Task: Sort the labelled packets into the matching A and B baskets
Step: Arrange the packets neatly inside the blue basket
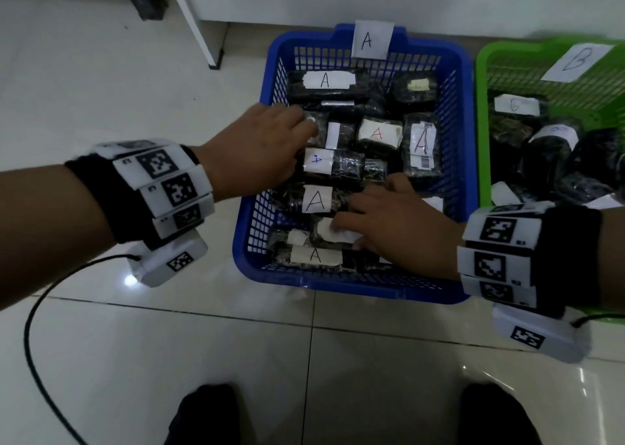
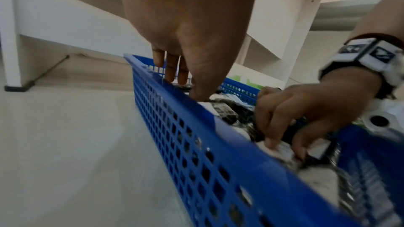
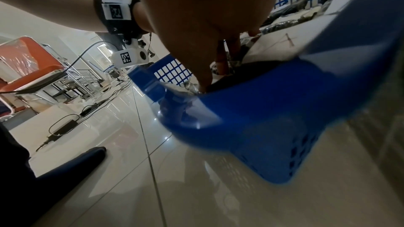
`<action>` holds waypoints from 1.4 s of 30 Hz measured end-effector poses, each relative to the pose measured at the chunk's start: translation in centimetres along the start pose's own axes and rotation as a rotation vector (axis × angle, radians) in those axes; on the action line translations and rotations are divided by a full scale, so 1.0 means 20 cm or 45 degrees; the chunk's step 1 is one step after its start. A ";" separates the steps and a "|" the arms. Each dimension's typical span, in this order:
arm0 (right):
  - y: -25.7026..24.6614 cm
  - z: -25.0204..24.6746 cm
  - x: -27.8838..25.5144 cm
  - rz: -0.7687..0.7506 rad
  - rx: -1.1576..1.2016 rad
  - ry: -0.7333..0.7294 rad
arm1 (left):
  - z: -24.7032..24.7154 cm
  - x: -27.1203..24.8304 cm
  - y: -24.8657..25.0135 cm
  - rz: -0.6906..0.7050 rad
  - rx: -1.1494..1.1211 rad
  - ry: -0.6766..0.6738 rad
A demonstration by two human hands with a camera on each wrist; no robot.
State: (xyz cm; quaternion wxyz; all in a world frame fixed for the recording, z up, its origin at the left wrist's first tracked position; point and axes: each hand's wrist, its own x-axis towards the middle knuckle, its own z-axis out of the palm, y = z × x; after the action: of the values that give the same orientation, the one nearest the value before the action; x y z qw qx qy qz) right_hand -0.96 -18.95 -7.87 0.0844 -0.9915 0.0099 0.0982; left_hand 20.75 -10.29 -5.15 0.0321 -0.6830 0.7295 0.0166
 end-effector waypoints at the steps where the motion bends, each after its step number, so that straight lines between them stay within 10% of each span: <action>1: 0.00 -0.01 0.01 0.015 0.003 -0.049 | -0.01 0.01 -0.02 -0.047 -0.026 -0.010; 7: 0.05 -0.09 0.04 0.192 0.322 0.093 | 0.01 0.07 -0.08 -0.050 0.069 -0.344; 13: 0.19 -0.30 0.11 0.714 0.983 0.513 | 0.00 0.06 -0.06 -0.104 -0.007 -0.088; 20: 0.27 -0.35 0.17 0.688 1.474 0.340 | -0.09 0.09 0.12 -0.318 -0.685 0.021; 26: 0.38 -0.34 0.14 0.811 1.371 0.630 | 0.02 0.03 0.08 0.068 -0.058 -0.556; 42: 0.42 -0.32 0.15 0.733 1.124 0.572 | 0.09 0.02 0.08 0.211 0.139 -0.534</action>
State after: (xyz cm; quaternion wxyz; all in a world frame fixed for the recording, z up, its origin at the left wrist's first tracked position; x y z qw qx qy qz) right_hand 3.00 -28.35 -3.59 0.4563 -0.8161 0.3374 -0.1093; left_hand 19.10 -10.37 -6.97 0.2185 -0.5996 0.7603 0.1214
